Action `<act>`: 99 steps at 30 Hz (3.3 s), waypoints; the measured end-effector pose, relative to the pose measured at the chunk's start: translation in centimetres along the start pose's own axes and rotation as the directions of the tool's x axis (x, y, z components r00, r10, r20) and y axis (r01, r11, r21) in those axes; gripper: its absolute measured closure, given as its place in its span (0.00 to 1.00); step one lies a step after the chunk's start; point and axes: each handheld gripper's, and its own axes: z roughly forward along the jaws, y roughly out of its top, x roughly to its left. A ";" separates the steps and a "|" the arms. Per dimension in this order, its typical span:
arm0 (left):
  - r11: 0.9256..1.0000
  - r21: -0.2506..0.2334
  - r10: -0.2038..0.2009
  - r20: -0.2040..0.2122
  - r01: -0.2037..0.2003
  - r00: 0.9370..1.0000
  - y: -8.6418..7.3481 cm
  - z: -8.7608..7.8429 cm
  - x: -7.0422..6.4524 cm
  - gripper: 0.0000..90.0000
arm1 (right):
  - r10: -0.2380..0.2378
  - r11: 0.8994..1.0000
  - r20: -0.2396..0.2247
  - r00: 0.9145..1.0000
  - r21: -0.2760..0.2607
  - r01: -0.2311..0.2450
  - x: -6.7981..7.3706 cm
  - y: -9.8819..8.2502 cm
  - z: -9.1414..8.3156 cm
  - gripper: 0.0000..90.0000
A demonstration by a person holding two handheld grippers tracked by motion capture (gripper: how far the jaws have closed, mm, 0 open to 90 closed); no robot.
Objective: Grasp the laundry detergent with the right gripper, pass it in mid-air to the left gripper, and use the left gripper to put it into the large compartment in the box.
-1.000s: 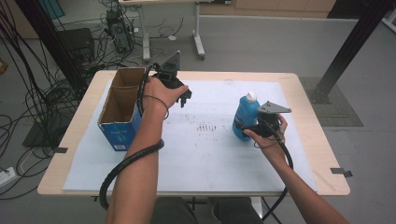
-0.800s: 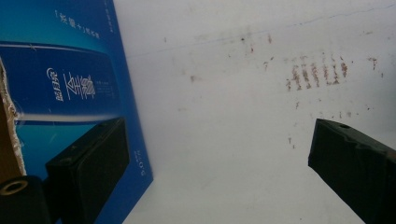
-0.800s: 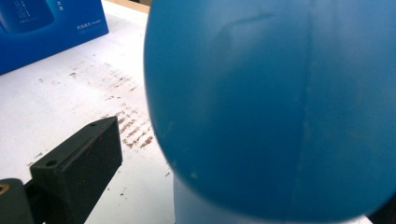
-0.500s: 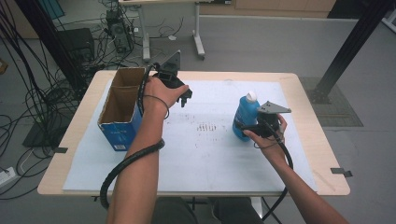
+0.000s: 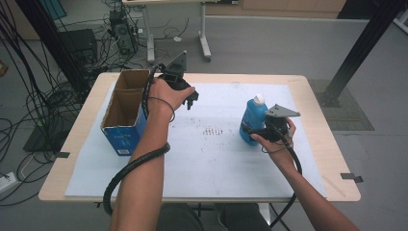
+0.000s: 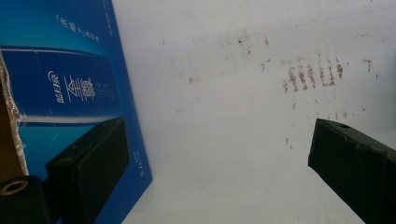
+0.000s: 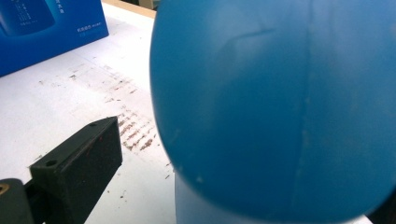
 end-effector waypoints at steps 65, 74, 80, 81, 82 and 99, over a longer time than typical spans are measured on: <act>1.000 -0.006 -0.001 0.006 0.001 1.000 0.0 0.1 0.0 0.07 | -0.005 1.000 -0.005 1.000 -0.009 0.005 0.3 -0.3 0.3 0.10; 1.000 -0.004 0.001 0.006 -0.001 1.000 -0.1 0.1 0.1 0.07 | -0.004 1.000 -0.005 1.000 -0.007 0.004 0.3 -0.6 0.5 0.22; 1.000 -0.004 0.001 0.006 -0.001 1.000 -0.1 0.1 0.2 0.07 | 0.001 1.000 0.000 1.000 -0.007 -0.001 0.1 -0.7 0.6 0.27; 1.000 -0.004 0.002 0.005 -0.002 1.000 -0.1 0.1 0.2 0.07 | 0.003 1.000 0.001 1.000 -0.008 -0.003 0.0 -0.7 0.6 0.28; 1.000 -0.004 0.001 0.006 -0.001 1.000 -0.1 0.1 0.2 0.07 | 0.003 1.000 0.004 1.000 -0.007 -0.003 0.0 -0.7 0.6 0.29; 1.000 -0.008 0.007 0.009 -0.007 1.000 0.0 0.1 0.1 0.07 | 0.004 1.000 0.017 1.000 0.000 -0.004 -0.3 -1.1 0.9 0.43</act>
